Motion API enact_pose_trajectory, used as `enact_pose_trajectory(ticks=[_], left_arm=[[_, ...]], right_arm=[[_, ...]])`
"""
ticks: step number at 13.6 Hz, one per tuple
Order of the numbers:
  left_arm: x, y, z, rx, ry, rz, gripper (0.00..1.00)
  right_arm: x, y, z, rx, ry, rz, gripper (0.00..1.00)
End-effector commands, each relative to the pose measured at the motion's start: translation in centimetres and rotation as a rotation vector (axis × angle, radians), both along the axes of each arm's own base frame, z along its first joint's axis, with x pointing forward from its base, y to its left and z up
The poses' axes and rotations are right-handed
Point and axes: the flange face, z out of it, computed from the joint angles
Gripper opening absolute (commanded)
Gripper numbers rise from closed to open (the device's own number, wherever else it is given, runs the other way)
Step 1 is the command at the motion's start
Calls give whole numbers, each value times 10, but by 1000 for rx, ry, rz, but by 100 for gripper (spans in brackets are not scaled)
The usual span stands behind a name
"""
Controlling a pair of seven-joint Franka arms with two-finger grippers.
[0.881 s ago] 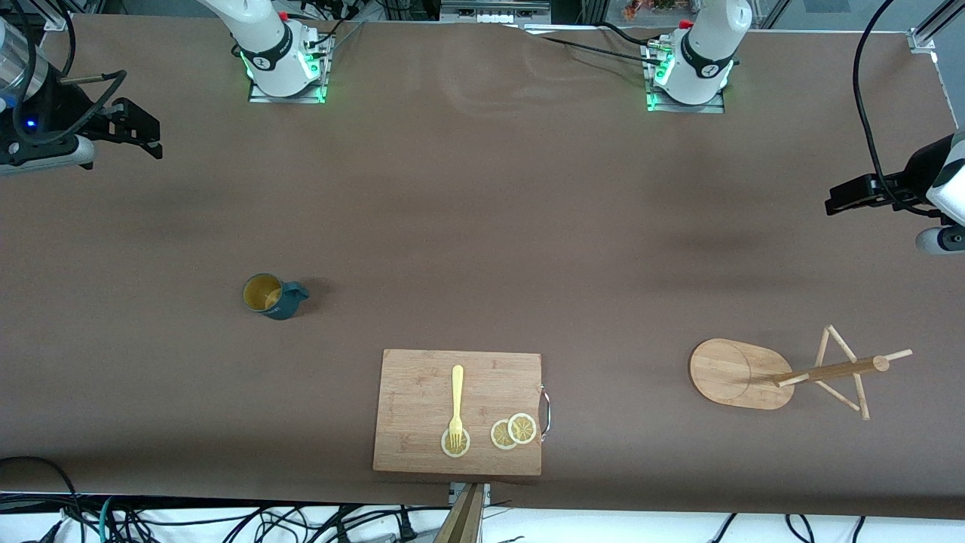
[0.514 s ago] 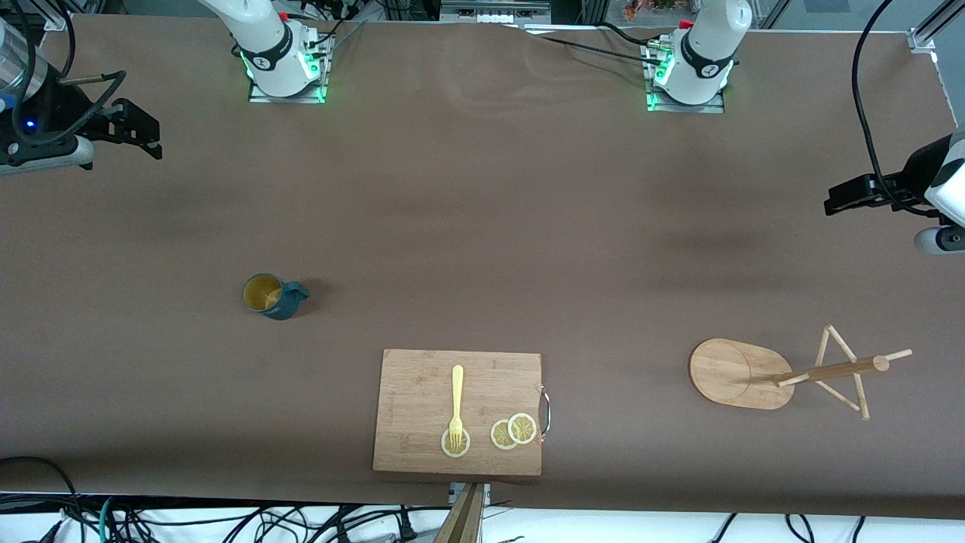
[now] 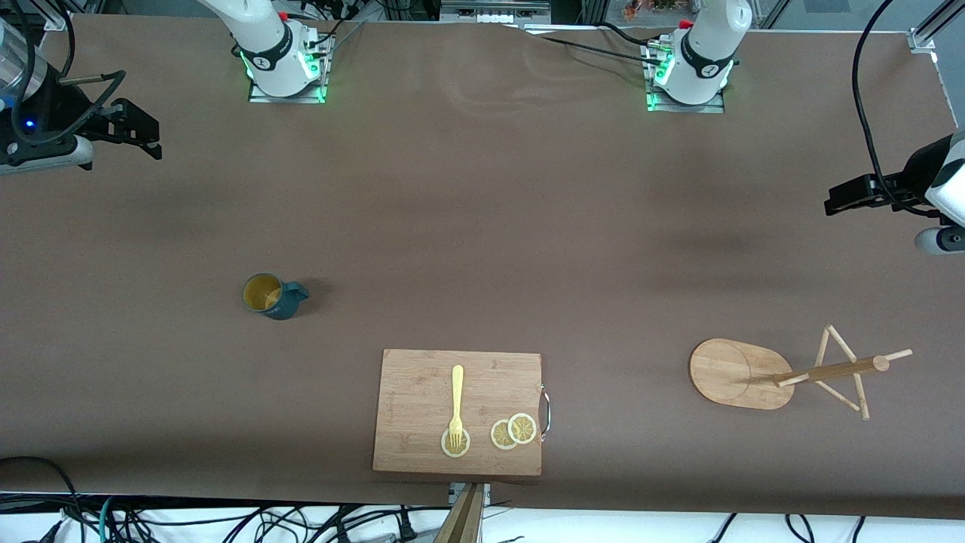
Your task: Pass cup and hang on rack
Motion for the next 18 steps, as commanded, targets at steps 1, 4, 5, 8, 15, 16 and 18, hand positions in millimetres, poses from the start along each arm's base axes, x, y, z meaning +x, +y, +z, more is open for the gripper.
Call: enact_pose_trajectory(ticks=[1, 4, 5, 8, 15, 16, 18], left_arm=[[4, 0, 5, -22, -8, 5, 100], [4, -2, 5, -24, -8, 2, 100], [4, -2, 5, -24, -8, 2, 100], [4, 0, 5, -24, -8, 5, 100], [4, 0, 5, -30, -8, 6, 100], [4, -1, 5, -30, -8, 5, 100], [4, 0, 5, -28, -8, 5, 100]], right_arm=[[4, -1, 3, -5, -1, -12, 100], [4, -1, 2, -4, 6, -14, 100], [4, -1, 2, -4, 4, -14, 100], [4, -1, 3, -4, 1, -13, 100], [5, -1, 3, -3, -4, -13, 100], [8, 0, -4, -5, 5, -10, 100], [14, 1, -9, -2, -2, -2, 100]])
